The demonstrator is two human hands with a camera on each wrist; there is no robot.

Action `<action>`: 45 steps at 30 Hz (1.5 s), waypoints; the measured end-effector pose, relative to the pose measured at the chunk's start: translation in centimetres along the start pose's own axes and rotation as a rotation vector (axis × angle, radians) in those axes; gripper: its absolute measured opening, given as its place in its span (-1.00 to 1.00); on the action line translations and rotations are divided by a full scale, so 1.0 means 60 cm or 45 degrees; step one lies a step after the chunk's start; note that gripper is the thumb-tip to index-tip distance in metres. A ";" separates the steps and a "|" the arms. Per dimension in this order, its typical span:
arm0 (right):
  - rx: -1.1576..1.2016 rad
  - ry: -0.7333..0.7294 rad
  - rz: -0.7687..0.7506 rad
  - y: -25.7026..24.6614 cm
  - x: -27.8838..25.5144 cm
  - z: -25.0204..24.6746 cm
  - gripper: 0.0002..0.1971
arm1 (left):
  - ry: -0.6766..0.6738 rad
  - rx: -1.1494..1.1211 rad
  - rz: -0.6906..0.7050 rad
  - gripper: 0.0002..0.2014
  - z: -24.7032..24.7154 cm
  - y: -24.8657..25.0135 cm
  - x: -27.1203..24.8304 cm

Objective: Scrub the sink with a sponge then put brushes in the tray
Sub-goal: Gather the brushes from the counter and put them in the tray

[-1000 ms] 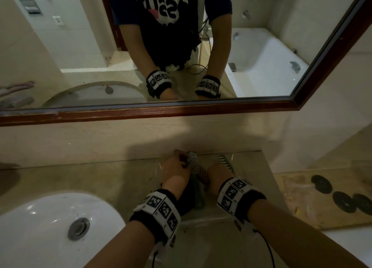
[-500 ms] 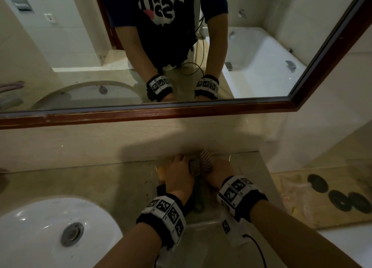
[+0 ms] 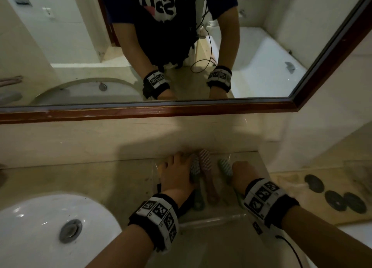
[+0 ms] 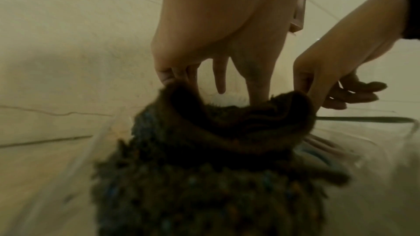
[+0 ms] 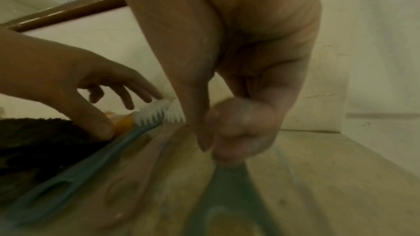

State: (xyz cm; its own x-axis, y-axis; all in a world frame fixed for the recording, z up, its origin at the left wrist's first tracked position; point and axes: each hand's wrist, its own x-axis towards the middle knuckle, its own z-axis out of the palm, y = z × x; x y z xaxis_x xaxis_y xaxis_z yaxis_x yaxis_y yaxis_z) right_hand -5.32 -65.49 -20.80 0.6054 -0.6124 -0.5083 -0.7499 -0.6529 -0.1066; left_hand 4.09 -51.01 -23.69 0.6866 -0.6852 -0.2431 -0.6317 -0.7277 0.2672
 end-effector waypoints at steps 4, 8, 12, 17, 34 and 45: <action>-0.027 -0.025 -0.016 -0.007 0.001 0.026 -0.51 | -0.019 0.100 0.032 -0.22 0.008 0.006 -0.003; 0.042 -0.031 0.055 -0.005 0.001 0.019 -0.58 | 0.007 0.108 0.014 -0.27 0.013 0.006 -0.003; 0.115 -0.007 0.036 -0.003 0.002 0.002 -0.67 | 0.025 0.089 -0.006 -0.23 0.016 0.002 -0.001; 0.232 -0.034 0.015 -0.008 0.017 0.023 -0.61 | 0.035 0.085 -0.003 -0.26 0.014 0.003 -0.002; 0.092 0.222 -0.128 -0.055 -0.074 -0.035 -0.67 | 0.131 -0.104 -0.089 -0.54 -0.075 -0.020 -0.087; -0.168 0.255 -0.413 -0.291 -0.283 0.000 -0.59 | 0.432 -0.219 -0.271 -0.65 -0.171 -0.227 -0.353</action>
State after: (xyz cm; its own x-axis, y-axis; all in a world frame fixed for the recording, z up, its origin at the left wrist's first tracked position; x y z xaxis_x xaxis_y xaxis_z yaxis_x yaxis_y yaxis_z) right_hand -2.52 -43.70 -10.33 0.8548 -0.4315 -0.2881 -0.4786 -0.8703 -0.1165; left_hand 1.84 -26.26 -12.60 0.8925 -0.4510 0.0027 -0.4138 -0.8165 0.4027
